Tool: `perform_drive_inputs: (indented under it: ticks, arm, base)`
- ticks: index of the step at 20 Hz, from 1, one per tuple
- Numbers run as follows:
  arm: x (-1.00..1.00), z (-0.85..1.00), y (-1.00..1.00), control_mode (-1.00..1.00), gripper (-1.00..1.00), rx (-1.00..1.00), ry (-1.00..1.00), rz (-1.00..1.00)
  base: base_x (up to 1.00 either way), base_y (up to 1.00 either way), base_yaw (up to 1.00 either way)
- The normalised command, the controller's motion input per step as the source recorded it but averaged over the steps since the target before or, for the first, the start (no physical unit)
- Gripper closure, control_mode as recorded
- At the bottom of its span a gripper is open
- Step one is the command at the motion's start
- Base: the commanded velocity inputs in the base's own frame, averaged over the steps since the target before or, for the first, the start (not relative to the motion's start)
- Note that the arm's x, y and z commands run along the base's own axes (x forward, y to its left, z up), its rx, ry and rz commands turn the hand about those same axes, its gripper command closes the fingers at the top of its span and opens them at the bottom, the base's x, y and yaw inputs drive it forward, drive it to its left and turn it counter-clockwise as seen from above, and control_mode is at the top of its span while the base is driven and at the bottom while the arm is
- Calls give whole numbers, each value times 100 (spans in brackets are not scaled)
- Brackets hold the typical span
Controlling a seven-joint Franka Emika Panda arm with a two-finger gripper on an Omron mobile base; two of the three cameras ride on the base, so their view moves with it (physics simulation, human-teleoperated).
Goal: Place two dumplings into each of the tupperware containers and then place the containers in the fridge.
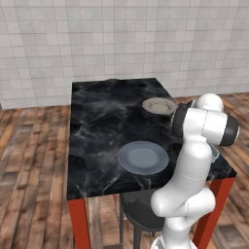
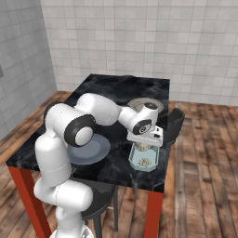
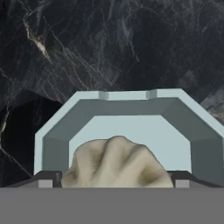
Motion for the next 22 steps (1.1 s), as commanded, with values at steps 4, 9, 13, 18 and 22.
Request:
perform_drive_inputs:
  ticks: [4, 9, 13, 18, 22]
  arm:
    - [0, 0, 4, -100, -100, 0, 0, 0]
    - [0, 0, 0, -100, -100, 0, 0, 0]
    - [-2, 5, -7, -100, -100, 0, 0, 0]
    - [-55, 16, 10, -100, -100, 0, 0, 0]
    - [-36, 0, 65, -100, -100, -3, 0, 3]
  base:
    - [0, 0, 0]
    - [0, 0, 0]
    - [0, 0, 0]
    - [0, 0, 0]
    - [0, 0, 0]
